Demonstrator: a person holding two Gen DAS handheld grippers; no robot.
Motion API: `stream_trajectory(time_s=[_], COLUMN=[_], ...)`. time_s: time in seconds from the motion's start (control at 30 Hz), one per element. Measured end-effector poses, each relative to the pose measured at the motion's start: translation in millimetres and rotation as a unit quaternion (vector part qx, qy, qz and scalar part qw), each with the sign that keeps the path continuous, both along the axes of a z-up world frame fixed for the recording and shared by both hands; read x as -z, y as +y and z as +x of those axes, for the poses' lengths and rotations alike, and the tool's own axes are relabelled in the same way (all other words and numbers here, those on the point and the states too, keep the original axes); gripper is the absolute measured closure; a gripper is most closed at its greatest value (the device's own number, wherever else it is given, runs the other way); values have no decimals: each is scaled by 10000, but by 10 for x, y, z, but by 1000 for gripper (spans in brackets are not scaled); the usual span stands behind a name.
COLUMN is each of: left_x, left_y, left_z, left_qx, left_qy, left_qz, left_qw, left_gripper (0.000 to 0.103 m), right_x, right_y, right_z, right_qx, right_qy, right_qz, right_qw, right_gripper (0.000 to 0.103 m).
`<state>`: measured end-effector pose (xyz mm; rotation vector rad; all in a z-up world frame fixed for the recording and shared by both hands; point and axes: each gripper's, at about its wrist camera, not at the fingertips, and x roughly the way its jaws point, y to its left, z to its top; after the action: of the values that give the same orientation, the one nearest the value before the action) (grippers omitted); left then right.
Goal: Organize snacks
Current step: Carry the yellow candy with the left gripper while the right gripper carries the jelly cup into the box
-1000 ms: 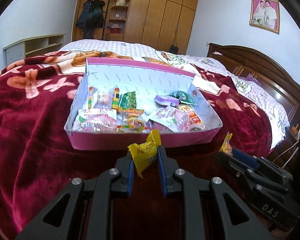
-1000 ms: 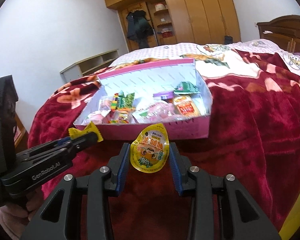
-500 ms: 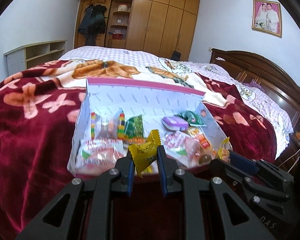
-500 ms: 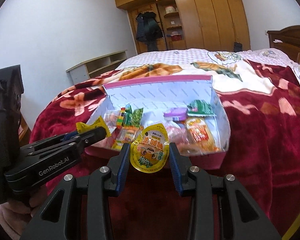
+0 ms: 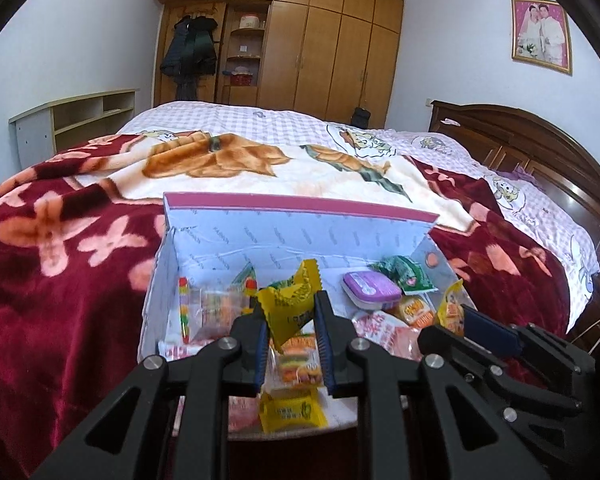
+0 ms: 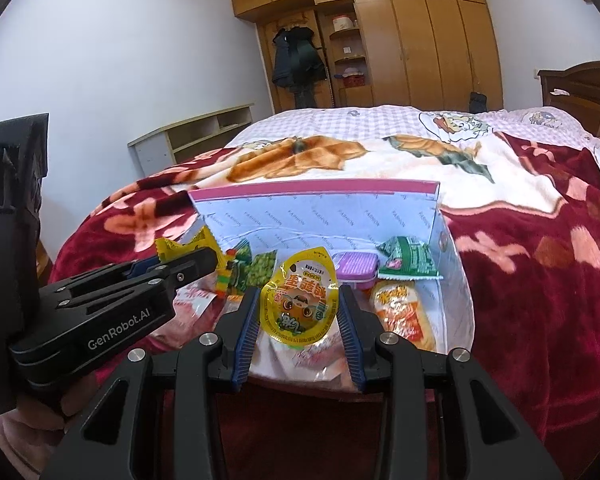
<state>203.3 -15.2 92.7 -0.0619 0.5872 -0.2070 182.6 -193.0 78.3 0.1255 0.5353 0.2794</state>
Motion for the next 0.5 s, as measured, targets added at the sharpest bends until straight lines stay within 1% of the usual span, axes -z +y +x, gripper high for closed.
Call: stream_trajectory(time_s=[0.27, 0.5], left_x=[40, 137], left_y=[-62, -98], left_z=[220, 371], left_qx=[-68, -155], left_qy=[0, 68], left_qz=[79, 188], left_qw=[9999, 9997], left_gripper=[82, 82], right_x=[28, 99], right_y=[-12, -8], right_z=[175, 330], right_qx=[64, 124], right_qy=[50, 146], right_qz=[-19, -99], right_qw=[10000, 9998], right_gripper=[64, 64])
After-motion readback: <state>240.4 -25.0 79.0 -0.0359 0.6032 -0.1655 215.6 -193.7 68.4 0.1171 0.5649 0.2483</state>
